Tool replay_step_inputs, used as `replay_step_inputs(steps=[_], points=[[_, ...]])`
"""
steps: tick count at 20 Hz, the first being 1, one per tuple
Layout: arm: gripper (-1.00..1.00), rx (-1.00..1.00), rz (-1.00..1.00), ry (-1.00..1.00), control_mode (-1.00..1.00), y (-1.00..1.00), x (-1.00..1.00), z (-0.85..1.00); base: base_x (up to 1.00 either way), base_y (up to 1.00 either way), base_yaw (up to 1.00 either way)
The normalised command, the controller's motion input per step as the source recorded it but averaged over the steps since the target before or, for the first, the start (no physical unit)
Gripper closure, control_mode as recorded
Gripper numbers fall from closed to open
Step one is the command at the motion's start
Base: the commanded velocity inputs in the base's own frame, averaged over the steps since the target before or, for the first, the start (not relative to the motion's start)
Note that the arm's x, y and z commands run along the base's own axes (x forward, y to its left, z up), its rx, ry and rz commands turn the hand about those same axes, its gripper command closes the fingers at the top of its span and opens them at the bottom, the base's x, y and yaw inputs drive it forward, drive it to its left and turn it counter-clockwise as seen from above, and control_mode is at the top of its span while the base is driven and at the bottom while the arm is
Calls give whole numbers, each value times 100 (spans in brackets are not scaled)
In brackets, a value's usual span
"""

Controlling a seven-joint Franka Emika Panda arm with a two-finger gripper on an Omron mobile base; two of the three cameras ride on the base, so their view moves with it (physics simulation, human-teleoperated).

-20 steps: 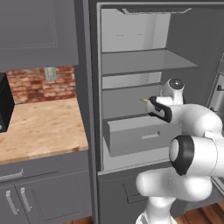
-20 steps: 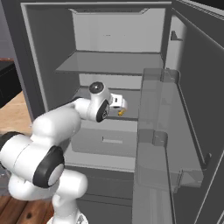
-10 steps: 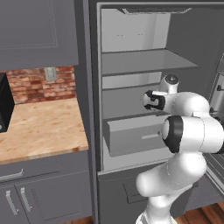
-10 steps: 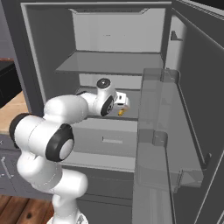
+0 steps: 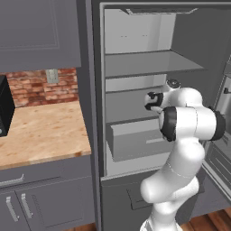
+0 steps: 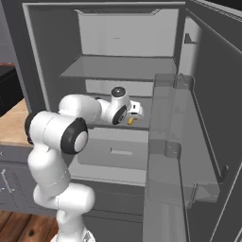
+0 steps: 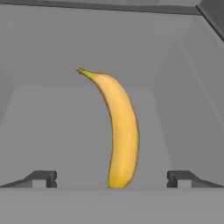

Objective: Retrieve the tangerine and banana from the fridge and place them into the bowl on the dining table.

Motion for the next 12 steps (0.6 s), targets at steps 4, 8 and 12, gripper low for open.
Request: replay_step_inputs(steps=[4, 8, 12], points=[[-100, 0, 0, 0, -100, -13, 42, -25, 0, 0, 0], [-100, 0, 0, 1, -100, -9, 44, -25, 0, 0, 0], [-100, 0, 0, 2, -100, -7, 43, -27, 0, 0, 0]])
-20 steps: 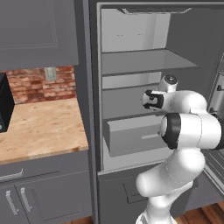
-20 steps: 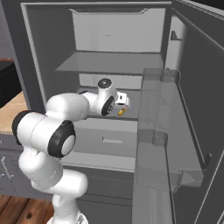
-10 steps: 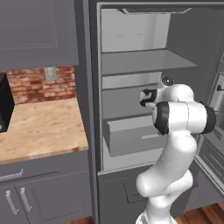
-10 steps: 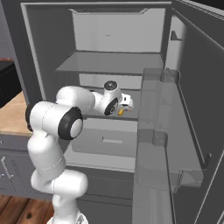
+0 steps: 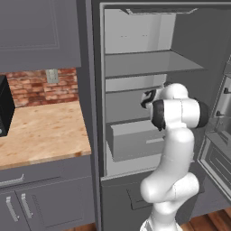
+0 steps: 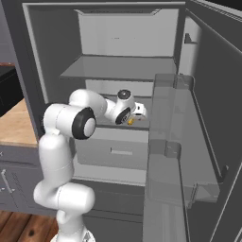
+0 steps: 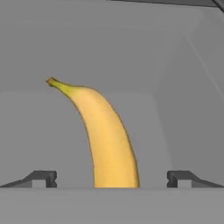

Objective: Retrieve the tangerine and banana from the fridge and place them into the bowl on the dining table.

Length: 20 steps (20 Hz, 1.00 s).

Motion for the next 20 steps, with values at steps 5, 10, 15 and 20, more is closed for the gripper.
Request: replay_step_inputs(steps=[5, 10, 15, 20], points=[[-100, 0, 0, 5, -100, -11, 38, -30, 0, 0, 0], [100, 0, 0, 10, -100, -4, 14, -42, 0, 0, 0], [100, -2, 0, 16, -100, -1, 0, -66, 0, 0, 0], [100, -6, 0, 15, -100, 0, 0, -83, 0, 0, 0]])
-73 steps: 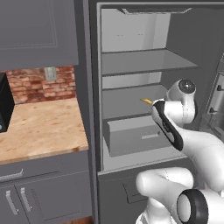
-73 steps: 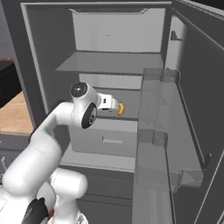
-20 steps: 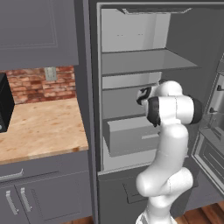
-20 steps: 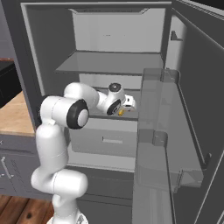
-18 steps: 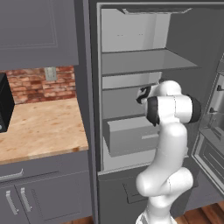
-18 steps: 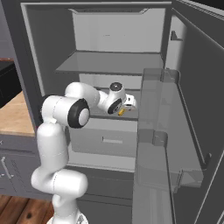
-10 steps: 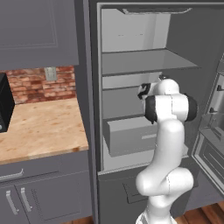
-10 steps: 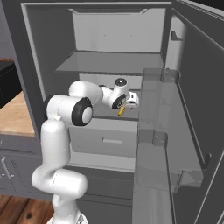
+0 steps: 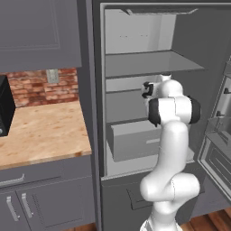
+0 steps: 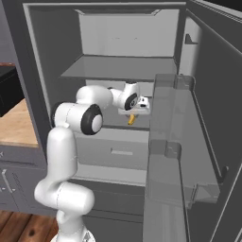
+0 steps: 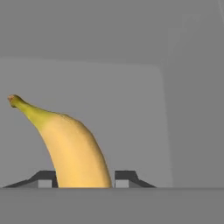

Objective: Retrieve the tangerine and banana from the fridge and place them into the bowl on the dining table.

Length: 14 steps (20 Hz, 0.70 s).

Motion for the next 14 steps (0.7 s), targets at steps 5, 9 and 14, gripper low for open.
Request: replay_step_inputs(steps=[5, 9, 14], points=[[100, -3, 0, 9, -100, -3, -20, -74, 0, 0, 0], [100, 2, 0, -3, -100, -5, -55, -47, 0, 0, 0], [100, 16, 0, -26, -100, 0, -74, -34, 0, 0, 0]])
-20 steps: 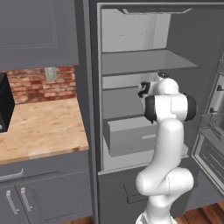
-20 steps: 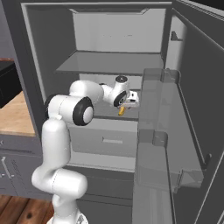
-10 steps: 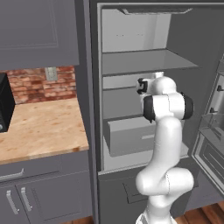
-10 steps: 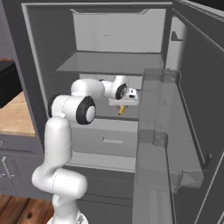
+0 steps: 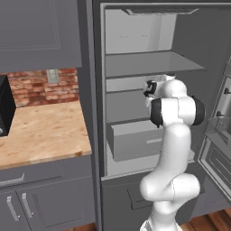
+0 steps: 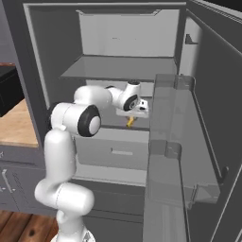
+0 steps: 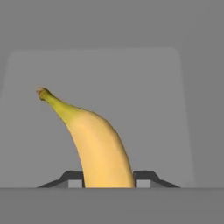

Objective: Retrieve the tangerine and banana from the fridge and place them into the bowl on the dining table.

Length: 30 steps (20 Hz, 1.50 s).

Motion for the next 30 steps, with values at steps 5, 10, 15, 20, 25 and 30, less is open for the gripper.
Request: replay_step_inputs(steps=[5, 10, 15, 20, 25, 30], points=[[100, 28, 3, -44, -100, -1, -72, -23, 0, 0, 0], [100, 15, 13, -28, -100, 0, -68, 16, 0, 0, 0], [100, 1, 15, -7, -100, 0, -88, 62, 0, 0, 0], [100, -12, 10, 1, -100, 26, -100, 91, 0, 0, 0], [100, -31, 7, 10, -100, 90, -91, 92, 0, 0, 0], [100, -33, 4, 4, -100, 92, -74, 64, 0, 0, 0]])
